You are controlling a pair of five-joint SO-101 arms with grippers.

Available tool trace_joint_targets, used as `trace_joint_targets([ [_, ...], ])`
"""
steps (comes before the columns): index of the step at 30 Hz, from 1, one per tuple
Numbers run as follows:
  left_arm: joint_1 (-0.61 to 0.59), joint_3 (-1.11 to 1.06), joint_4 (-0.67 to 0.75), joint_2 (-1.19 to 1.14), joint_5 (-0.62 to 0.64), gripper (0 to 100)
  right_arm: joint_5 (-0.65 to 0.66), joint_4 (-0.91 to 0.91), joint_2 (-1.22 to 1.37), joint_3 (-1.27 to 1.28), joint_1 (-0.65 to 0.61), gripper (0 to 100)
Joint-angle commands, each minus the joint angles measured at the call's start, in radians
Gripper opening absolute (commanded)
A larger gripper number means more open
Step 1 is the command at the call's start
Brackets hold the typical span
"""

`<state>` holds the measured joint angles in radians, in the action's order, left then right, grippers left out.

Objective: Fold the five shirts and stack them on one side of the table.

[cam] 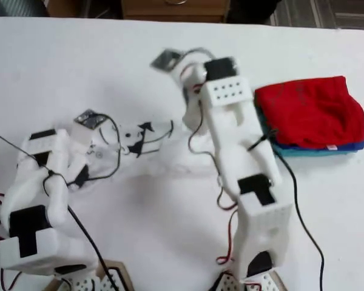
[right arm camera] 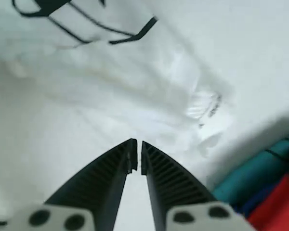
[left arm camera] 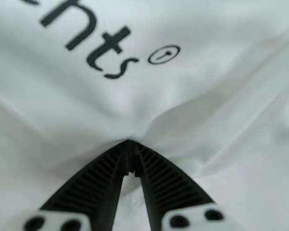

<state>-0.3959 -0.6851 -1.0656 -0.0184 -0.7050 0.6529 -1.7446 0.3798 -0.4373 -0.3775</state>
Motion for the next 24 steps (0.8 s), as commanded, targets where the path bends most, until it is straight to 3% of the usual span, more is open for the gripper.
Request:
trace_joint_targets([
  [1, 0.008, -0.004, 0.029, 0.003, 0.005, 3, -0.009, 0.016, -0.159, 0.199, -0.045, 2.0],
  [10, 0.009, -0.004, 0.029, 0.003, 0.005, 3, -0.018, 0.386, -0.242, 0.566, -0.102, 2.0],
  [24, 0.009, -0.004, 0.031, 0.003, 0.005, 3, -0.095, 0.731, -0.159, 0.546, -0.099, 2.0],
])
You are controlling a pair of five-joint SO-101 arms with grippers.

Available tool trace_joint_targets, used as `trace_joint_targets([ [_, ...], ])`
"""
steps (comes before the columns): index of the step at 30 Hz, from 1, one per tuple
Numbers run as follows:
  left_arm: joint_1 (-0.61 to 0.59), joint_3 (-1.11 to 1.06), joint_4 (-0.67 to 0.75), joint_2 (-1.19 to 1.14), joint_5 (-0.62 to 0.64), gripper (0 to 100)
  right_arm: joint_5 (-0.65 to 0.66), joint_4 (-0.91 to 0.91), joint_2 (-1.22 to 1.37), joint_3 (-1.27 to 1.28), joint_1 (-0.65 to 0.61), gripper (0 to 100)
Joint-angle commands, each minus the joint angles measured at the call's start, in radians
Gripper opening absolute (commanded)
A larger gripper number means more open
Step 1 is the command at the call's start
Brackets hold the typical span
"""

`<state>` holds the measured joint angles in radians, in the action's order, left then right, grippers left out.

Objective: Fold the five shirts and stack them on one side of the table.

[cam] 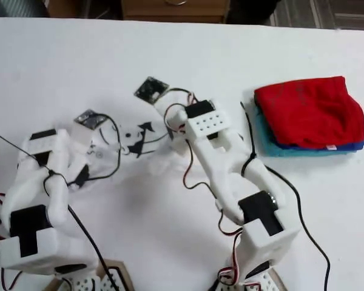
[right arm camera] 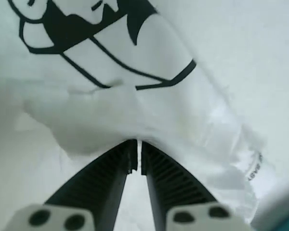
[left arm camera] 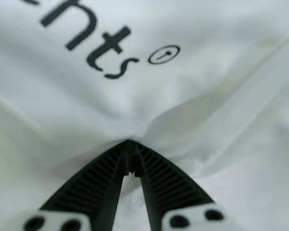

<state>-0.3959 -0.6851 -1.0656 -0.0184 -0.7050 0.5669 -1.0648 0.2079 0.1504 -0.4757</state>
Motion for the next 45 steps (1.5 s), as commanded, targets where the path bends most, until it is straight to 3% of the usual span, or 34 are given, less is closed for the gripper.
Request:
trace_joint_targets([
  [1, 0.009, -0.004, 0.031, 0.003, 0.005, 3, -0.009, 0.064, 0.033, -0.064, -0.002, 2.0],
  [3, 0.009, -0.004, 0.031, 0.003, 0.005, 3, -0.020, 0.071, 0.068, -0.127, -0.002, 2.0],
  [9, 0.009, -0.004, 0.031, 0.002, 0.005, 3, -0.212, 0.064, 0.156, -0.341, 0.021, 2.0],
  [12, 0.009, -0.004, 0.031, 0.002, 0.005, 3, -0.245, -0.021, 0.163, -0.402, 0.041, 2.0],
  [18, 0.009, -0.004, 0.031, 0.002, 0.005, 3, -0.195, -0.367, 0.163, -0.528, 0.044, 2.0],
  [25, 0.009, -0.004, 0.031, 0.002, 0.005, 3, -0.115, -0.492, 0.174, -0.542, 0.038, 2.0],
  [32, 0.009, -0.004, 0.031, 0.002, 0.005, 3, -0.115, -0.496, 0.176, -0.482, 0.001, 2.0],
  [45, 0.009, -0.004, 0.031, 0.002, 0.005, 3, -0.121, -0.303, 0.174, -0.287, -0.059, 2.0],
])
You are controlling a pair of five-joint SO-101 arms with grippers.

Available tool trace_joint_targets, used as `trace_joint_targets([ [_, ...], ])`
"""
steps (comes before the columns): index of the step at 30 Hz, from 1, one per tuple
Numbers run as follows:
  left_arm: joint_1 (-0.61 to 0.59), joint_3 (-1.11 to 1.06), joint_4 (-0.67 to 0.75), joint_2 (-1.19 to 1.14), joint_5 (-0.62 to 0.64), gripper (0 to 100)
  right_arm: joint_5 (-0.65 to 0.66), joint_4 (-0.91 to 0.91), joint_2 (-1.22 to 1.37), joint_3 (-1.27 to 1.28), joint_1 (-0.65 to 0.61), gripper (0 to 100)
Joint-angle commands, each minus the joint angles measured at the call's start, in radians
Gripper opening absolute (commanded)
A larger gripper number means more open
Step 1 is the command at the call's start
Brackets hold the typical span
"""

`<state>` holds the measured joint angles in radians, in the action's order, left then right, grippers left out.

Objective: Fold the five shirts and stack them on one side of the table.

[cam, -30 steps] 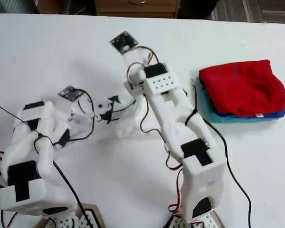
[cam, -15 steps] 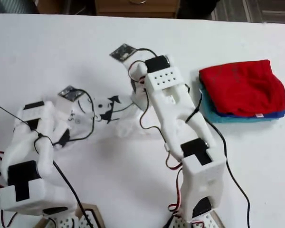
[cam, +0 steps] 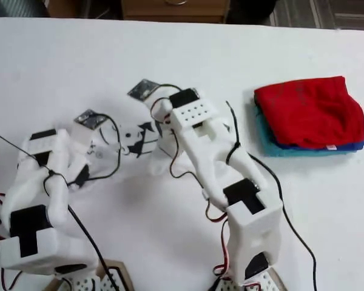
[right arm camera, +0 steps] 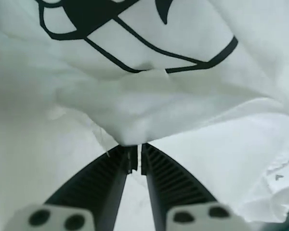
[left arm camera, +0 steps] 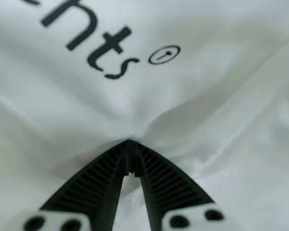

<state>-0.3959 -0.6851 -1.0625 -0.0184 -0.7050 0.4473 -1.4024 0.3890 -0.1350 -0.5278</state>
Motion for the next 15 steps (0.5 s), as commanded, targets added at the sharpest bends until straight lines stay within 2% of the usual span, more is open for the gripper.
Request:
trace_joint_targets([
  [1, 0.009, -0.004, 0.028, 0.002, 0.005, 3, -0.003, 0.050, -0.007, -0.002, -0.007, 2.0],
  [8, 0.009, -0.004, 0.028, 0.002, 0.005, 3, -0.003, 0.173, 0.002, -0.005, -0.019, 2.0],
  [15, 0.009, -0.004, 0.028, 0.002, 0.005, 3, -0.040, 0.191, 0.102, -0.095, -0.051, 2.0],
])
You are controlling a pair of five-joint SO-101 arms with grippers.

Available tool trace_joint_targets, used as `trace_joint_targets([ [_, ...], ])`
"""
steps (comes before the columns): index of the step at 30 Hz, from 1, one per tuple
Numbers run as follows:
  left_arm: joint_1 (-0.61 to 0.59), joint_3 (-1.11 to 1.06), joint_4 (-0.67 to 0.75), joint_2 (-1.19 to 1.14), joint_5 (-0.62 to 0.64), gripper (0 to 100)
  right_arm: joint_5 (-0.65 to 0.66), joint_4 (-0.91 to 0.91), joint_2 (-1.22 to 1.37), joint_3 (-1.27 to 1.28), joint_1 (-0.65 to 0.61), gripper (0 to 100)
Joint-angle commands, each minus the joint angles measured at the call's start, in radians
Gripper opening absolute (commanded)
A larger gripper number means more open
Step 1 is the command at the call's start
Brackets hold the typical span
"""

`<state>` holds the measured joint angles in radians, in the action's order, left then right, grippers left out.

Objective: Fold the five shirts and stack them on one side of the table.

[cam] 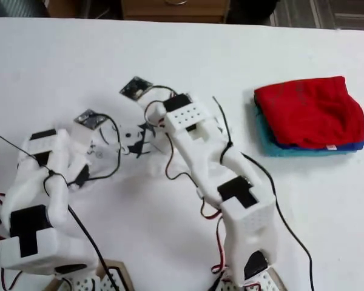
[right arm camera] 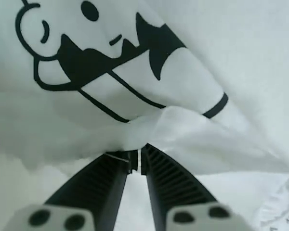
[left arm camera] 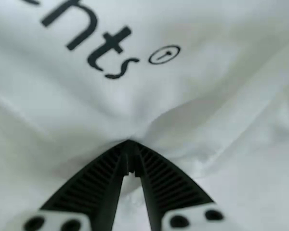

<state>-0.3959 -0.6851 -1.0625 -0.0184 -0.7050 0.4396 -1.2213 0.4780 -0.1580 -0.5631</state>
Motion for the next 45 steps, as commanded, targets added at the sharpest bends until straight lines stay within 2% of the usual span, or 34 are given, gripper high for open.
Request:
trace_joint_targets([
  [1, 0.009, -0.004, 0.028, 0.002, 0.005, 3, -0.060, 0.010, 0.030, -0.098, -0.016, 2.0],
  [6, 0.009, -0.005, 0.028, 0.002, 0.005, 3, -0.140, 0.005, 0.085, -0.253, -0.008, 2.0],
  [13, 0.009, -0.005, 0.028, 0.002, 0.005, 3, -0.138, -0.004, 0.108, -0.302, 0.002, 2.0],
  [20, 0.011, -0.004, 0.028, 0.002, 0.005, 3, -0.137, -0.139, 0.010, -0.299, 0.068, 2.0],
  [25, 0.011, -0.004, 0.028, 0.002, 0.005, 3, -0.137, -0.216, 0.008, -0.296, 0.070, 2.0],
  [36, 0.011, -0.004, 0.028, 0.002, 0.005, 3, -0.135, -0.213, 0.093, -0.278, -0.002, 2.0],
  [45, 0.011, -0.004, 0.028, 0.002, 0.005, 3, -0.141, -0.110, 0.119, -0.364, -0.025, 2.0],
])
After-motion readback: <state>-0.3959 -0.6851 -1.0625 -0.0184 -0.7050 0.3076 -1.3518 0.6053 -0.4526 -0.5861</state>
